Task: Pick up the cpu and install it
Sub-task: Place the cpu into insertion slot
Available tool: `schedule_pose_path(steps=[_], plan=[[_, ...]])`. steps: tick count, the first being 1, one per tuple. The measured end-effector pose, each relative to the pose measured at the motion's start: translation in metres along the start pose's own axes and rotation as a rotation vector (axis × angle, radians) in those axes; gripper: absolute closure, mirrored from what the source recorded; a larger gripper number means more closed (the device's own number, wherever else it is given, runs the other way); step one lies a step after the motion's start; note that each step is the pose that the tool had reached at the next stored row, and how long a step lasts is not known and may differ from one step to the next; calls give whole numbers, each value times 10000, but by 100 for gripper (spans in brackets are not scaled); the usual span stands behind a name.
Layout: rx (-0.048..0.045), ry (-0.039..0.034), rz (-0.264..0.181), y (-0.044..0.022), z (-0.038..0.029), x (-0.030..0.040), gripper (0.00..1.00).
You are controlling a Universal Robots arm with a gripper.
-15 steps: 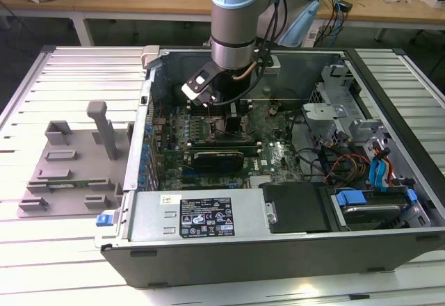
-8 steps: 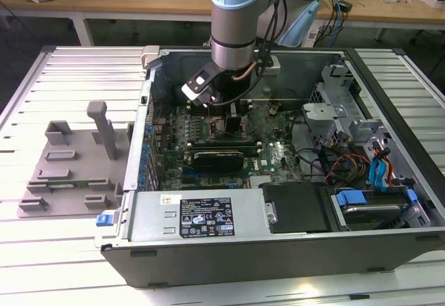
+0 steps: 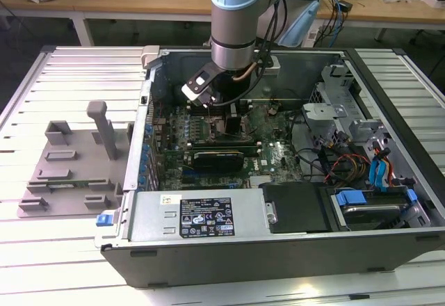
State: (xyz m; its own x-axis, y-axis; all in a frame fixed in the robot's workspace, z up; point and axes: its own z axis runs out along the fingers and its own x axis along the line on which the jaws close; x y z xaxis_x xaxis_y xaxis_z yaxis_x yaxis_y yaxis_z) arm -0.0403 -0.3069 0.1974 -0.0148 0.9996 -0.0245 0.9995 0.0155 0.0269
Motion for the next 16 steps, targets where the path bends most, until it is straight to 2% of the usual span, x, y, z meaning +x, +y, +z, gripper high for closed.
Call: schedule_pose_path(steps=[3,6,7,8,9,10,12,16], plan=[[-1,0,0,3,-120,-3,38],[-2,2,0,4,-130,-3,39],[-2,2,-1,4,-131,-3,46],[-1,1,-1,4,-132,-3,58],[-1,1,-1,4,-134,-3,64],[-1,1,-1,4,-135,-3,76],[-1,1,-1,4,-137,-3,88],[-3,1,-2,-4,-117,-3,89]])
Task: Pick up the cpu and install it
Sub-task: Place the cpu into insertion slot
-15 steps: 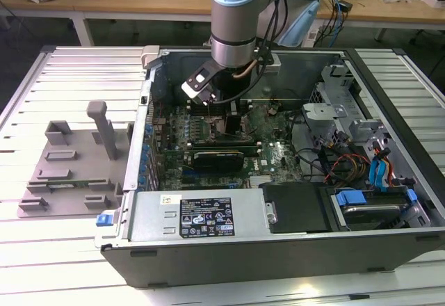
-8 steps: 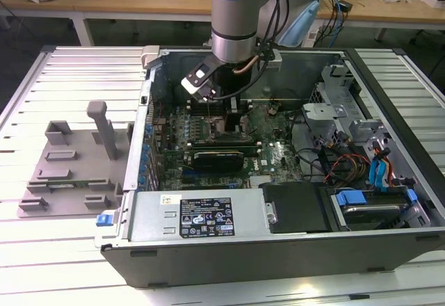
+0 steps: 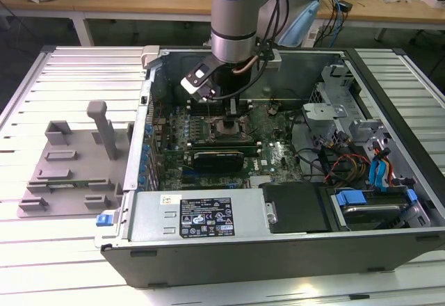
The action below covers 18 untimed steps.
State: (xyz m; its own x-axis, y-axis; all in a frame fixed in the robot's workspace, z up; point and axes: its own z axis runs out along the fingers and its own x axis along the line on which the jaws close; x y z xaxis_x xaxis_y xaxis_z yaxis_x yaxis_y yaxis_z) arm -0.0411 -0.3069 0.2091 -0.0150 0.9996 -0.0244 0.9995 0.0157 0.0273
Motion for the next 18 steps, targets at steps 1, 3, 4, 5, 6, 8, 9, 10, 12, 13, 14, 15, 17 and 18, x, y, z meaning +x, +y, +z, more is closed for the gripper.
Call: schedule_pose_path(steps=[1,3,4,5,6,8,9,10,12,13,14,15,17,18], plan=[[1,-1,0,0,4,0,89],[1,0,1,-1,22,1,89],[1,-1,1,-1,26,0,89],[0,-1,2,-2,27,1,89],[-2,4,2,-1,35,2,89],[3,-5,1,-2,44,0,89],[3,-4,1,-2,45,0,89],[3,-5,1,-2,52,1,89],[5,-6,1,-3,63,0,89],[2,-4,1,-3,65,1,89],[1,-2,2,-2,66,2,89],[1,-2,1,-2,65,2,89],[-10,17,3,1,25,4,89],[0,1,2,0,-11,0,89]])
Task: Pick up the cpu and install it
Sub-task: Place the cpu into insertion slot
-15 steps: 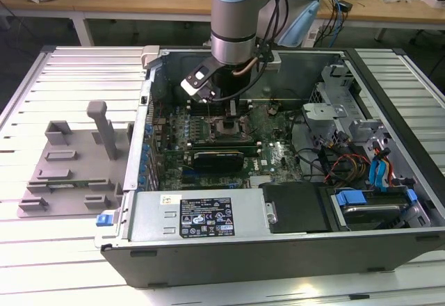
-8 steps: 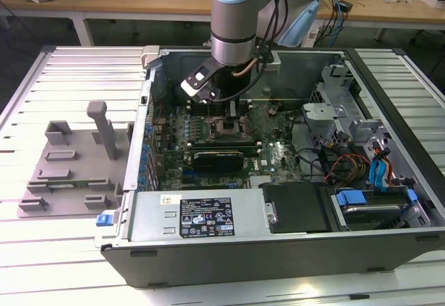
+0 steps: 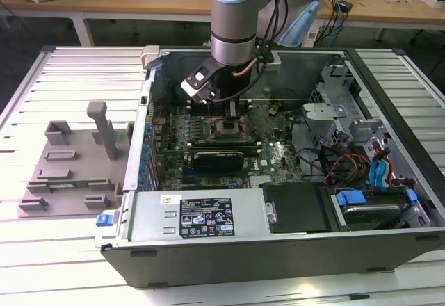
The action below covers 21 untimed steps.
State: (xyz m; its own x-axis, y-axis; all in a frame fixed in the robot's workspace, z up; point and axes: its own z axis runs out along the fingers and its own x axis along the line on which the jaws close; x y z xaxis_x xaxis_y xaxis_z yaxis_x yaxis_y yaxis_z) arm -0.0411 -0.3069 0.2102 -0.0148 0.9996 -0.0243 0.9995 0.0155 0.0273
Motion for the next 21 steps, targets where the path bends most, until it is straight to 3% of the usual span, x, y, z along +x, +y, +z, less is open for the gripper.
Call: schedule_pose_path(steps=[2,5,8,14,21], plan=[[-1,0,-2,2,-64,-2,89],[-5,5,-80,3,-89,-2,89],[-10,9,-431,3,-107,-3,89],[-13,12,-432,7,-243,-6,89],[-13,12,-433,7,-269,-7,89]])
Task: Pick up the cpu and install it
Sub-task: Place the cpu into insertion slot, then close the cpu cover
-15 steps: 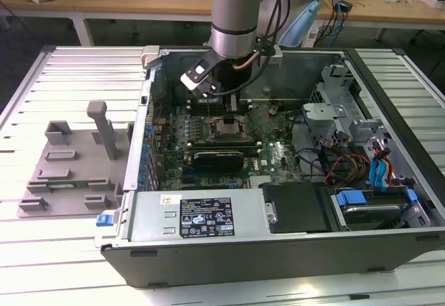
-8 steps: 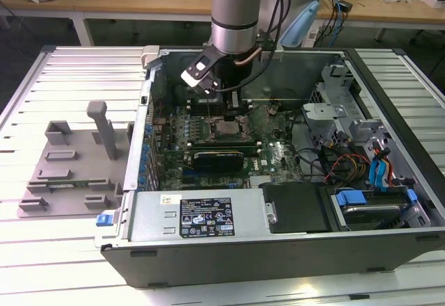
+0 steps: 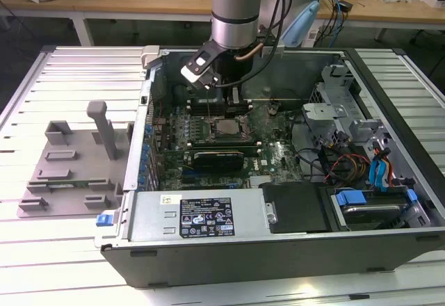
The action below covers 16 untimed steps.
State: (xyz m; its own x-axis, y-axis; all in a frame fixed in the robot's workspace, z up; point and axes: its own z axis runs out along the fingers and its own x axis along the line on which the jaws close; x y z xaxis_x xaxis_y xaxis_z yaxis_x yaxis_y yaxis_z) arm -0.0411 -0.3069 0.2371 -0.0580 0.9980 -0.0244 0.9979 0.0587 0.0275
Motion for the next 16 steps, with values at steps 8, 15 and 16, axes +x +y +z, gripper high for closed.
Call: schedule_pose_path(steps=[8,15,16], plan=[[0,0,0,1,-18,0,89],[0,0,0,4,-140,-3,89],[0,0,0,6,-201,-5,89]])
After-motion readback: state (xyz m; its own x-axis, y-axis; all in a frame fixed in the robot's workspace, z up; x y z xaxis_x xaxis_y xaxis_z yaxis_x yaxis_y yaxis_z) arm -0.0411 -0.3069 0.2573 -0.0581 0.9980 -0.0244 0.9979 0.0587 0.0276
